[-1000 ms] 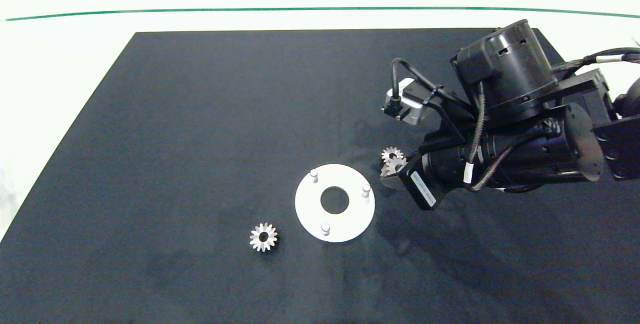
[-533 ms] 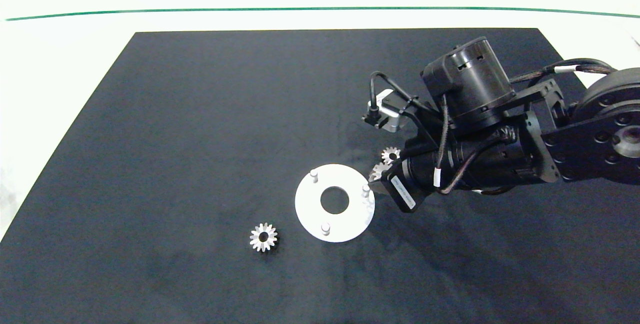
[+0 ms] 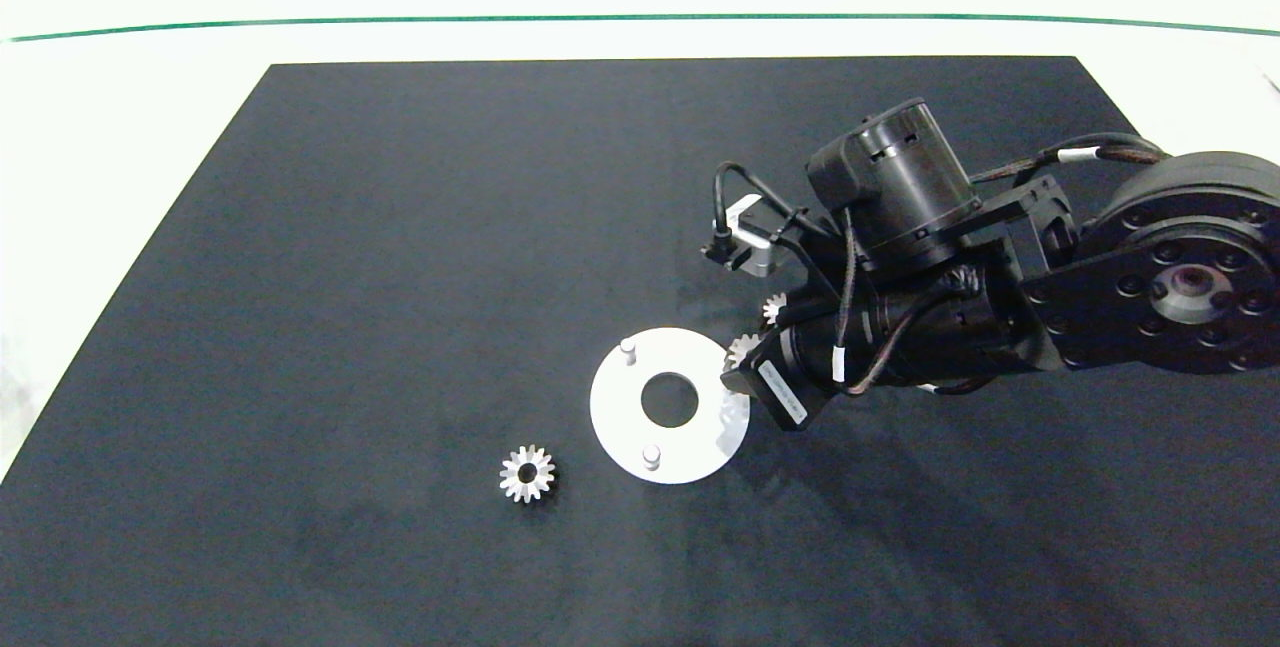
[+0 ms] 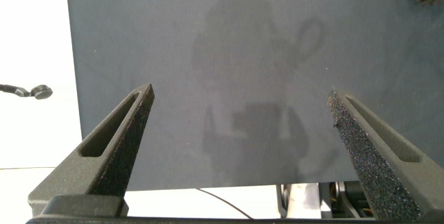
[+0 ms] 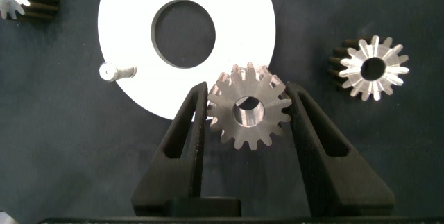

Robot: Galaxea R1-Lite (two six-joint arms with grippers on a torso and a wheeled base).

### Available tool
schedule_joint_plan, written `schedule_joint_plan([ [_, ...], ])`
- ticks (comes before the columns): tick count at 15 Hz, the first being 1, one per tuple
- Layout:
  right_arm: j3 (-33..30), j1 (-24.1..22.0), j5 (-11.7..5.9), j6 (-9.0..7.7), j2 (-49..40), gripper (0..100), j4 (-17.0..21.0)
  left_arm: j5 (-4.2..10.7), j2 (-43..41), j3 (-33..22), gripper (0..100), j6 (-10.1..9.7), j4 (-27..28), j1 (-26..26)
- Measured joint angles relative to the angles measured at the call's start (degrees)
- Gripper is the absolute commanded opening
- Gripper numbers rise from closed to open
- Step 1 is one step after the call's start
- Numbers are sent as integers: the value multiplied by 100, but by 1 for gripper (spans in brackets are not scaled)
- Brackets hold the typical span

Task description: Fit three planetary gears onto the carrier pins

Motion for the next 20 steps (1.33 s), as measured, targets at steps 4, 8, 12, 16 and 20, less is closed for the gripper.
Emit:
schedule_joint_plan([
  [4,-100,1,0,2,93,22,-9,-2,-40,0,100,6,0,2],
  [8,-102,0,0,2,135,22,0,0,-73,0,100,9,0,5],
  [12,-80,-2,-9,2,135,22,0,-2,-79,0,100,9,0,7],
  [16,-61,-2,-20,0,135,22,9,-2,-82,0,100,9,0,10],
  [20,-61,-11,-20,2,143,22,2,0,-93,0,100,9,0,10],
])
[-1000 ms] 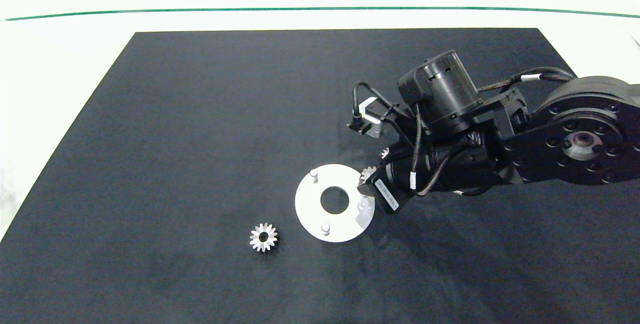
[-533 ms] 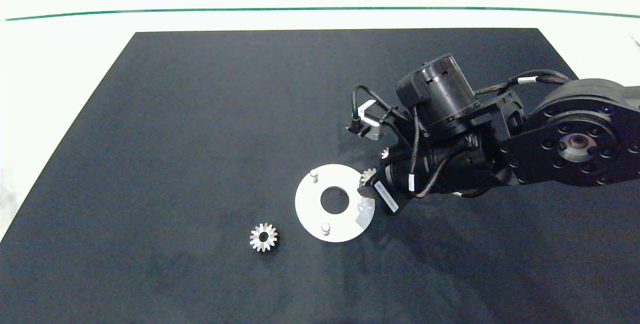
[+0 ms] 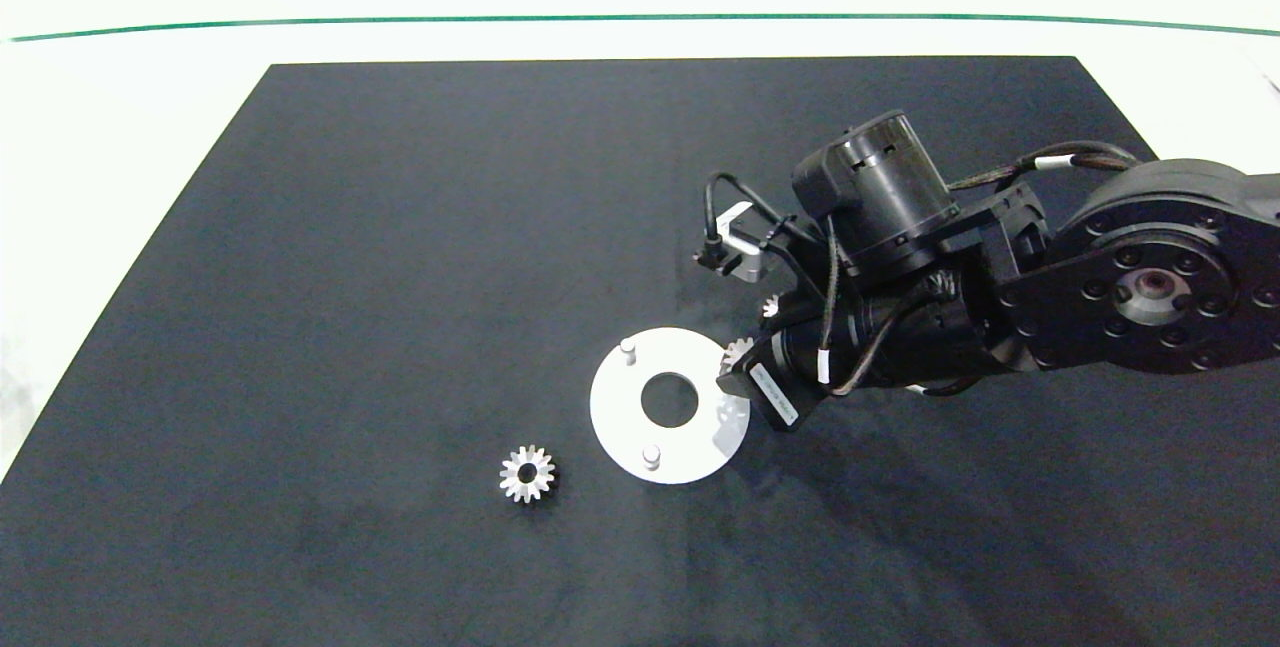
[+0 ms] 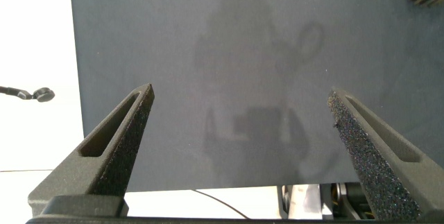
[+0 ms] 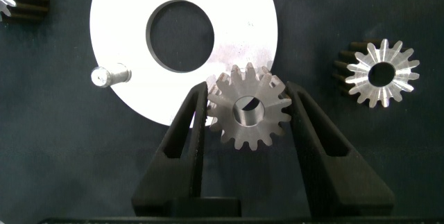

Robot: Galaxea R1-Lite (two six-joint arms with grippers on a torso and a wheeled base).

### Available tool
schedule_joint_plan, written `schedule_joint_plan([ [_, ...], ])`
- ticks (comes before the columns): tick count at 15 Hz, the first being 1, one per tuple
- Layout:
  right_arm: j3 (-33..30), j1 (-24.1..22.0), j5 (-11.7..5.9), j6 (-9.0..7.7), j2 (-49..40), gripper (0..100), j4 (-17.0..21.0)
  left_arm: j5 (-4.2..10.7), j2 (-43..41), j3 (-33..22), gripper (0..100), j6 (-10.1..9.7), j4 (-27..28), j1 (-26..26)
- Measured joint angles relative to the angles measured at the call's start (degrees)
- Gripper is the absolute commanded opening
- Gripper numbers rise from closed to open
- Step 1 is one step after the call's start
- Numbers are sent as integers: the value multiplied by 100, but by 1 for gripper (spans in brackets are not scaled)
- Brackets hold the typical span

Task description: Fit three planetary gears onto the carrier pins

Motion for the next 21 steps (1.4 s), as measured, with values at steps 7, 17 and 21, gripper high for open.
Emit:
schedule_joint_plan([
  [7,-24,-2,11,9,91,22,-22,0,-33,0,100,0,-1,-7],
  [17,-113,6,-30,44,190,22,-104,0,-37,2,100,0,0,-10],
  [21,-144,41,-57,91,199,22,-105,0,-37,2,100,2,0,-10],
])
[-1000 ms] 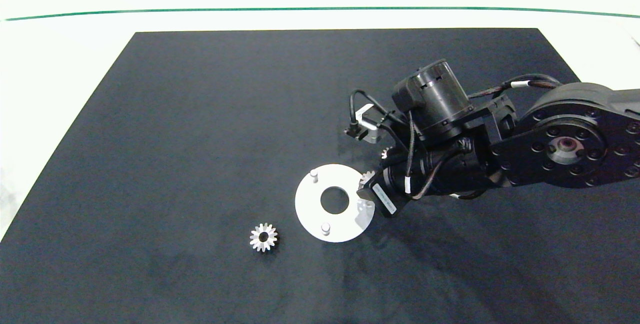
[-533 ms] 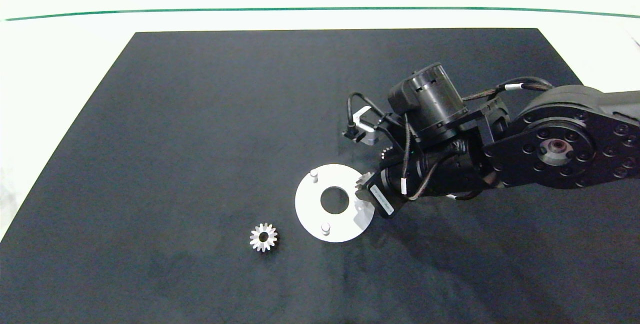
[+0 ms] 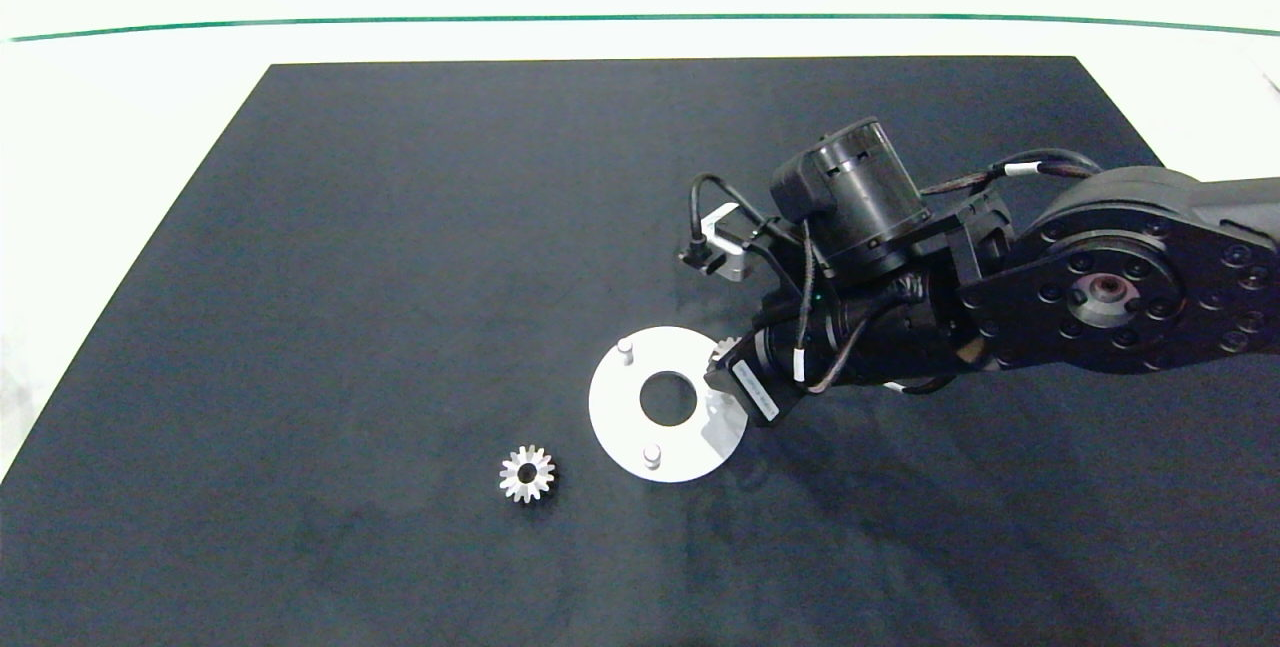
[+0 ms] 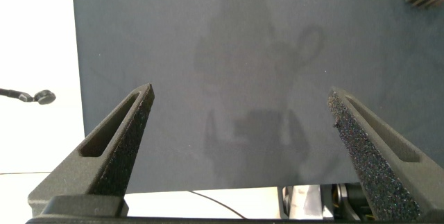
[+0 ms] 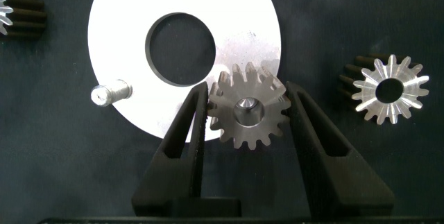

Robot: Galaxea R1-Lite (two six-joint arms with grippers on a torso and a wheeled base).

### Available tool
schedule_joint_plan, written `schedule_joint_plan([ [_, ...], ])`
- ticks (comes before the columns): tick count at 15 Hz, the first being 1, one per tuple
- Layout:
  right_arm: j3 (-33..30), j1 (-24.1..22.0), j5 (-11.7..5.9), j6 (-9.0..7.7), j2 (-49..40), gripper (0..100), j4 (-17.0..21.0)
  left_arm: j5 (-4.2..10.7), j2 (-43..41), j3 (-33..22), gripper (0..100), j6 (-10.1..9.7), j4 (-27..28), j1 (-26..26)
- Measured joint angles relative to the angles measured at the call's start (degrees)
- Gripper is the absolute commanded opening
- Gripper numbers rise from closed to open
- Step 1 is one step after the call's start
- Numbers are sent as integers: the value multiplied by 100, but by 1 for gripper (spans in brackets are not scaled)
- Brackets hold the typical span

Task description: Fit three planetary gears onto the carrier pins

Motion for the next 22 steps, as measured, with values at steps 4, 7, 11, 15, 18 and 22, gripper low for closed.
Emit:
schedule_joint_plan([
  [4,23,11,-9,-2,2,22,-2,0,0,0,100,5,0,0],
  [7,34,11,-30,-2,2,22,4,0,0,0,100,5,0,0],
  [11,67,12,-160,-17,2,100,6,0,0,0,100,0,-1,0],
  [15,102,45,-163,-22,0,100,22,-2,0,-2,100,2,0,0],
  [18,141,61,-161,-17,-5,100,20,0,0,-2,100,0,0,0],
  [22,94,37,-160,13,-100,100,9,0,-9,6,100,2,0,0],
])
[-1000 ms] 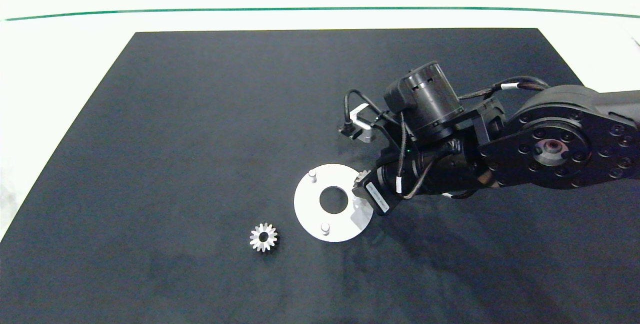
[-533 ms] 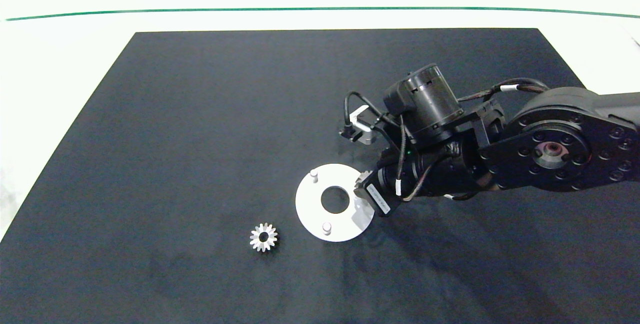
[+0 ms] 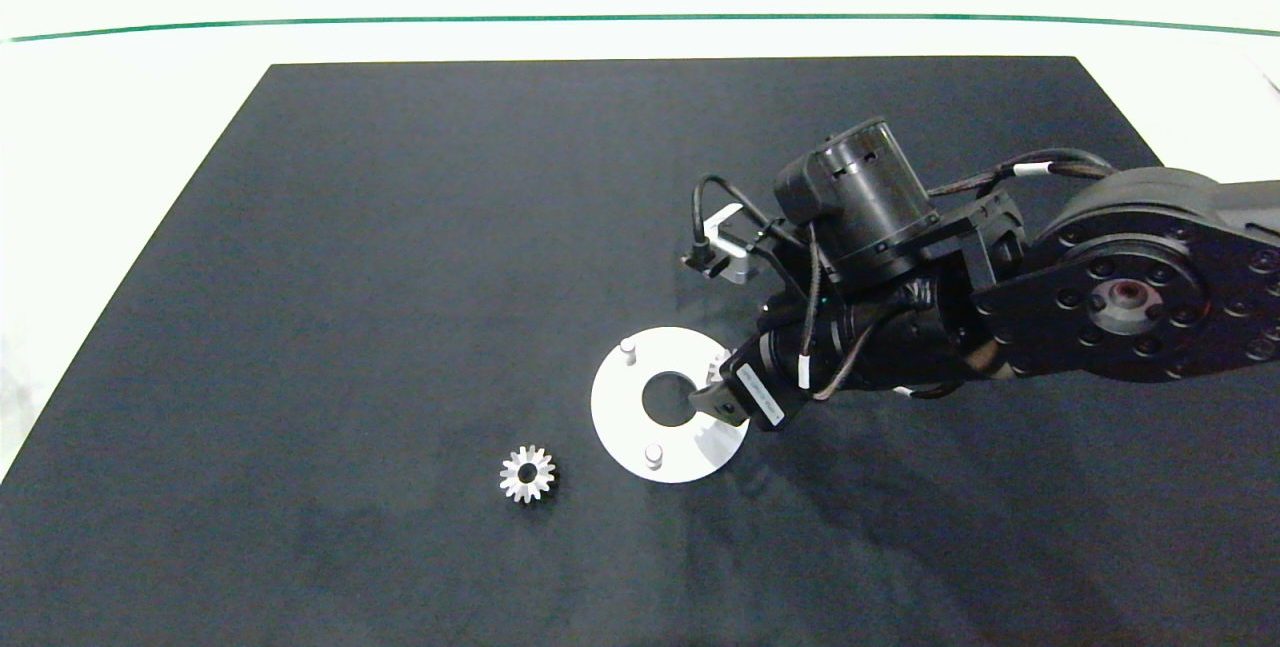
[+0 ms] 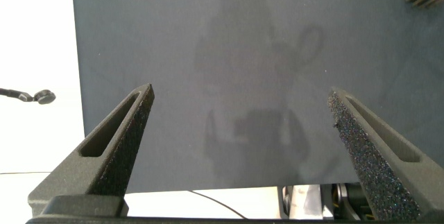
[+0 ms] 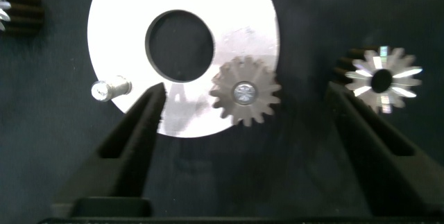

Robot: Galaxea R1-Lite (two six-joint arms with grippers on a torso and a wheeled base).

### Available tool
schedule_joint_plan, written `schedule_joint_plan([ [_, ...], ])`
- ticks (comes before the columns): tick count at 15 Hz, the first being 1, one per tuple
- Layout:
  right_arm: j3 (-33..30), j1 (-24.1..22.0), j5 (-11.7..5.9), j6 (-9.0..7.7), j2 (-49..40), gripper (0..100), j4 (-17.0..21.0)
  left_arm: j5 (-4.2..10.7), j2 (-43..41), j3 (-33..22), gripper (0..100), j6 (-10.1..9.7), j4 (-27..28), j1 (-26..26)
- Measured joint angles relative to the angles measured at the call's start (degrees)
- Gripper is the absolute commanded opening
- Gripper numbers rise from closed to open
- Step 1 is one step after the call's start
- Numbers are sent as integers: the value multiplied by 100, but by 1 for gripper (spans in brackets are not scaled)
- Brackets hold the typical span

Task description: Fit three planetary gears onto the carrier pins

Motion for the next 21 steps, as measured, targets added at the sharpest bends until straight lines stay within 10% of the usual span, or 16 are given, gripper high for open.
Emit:
schedule_joint_plan([
  [21,-85,-1169,204,238,-68,100,-306,-2,-129,18,100,-7,54,0],
])
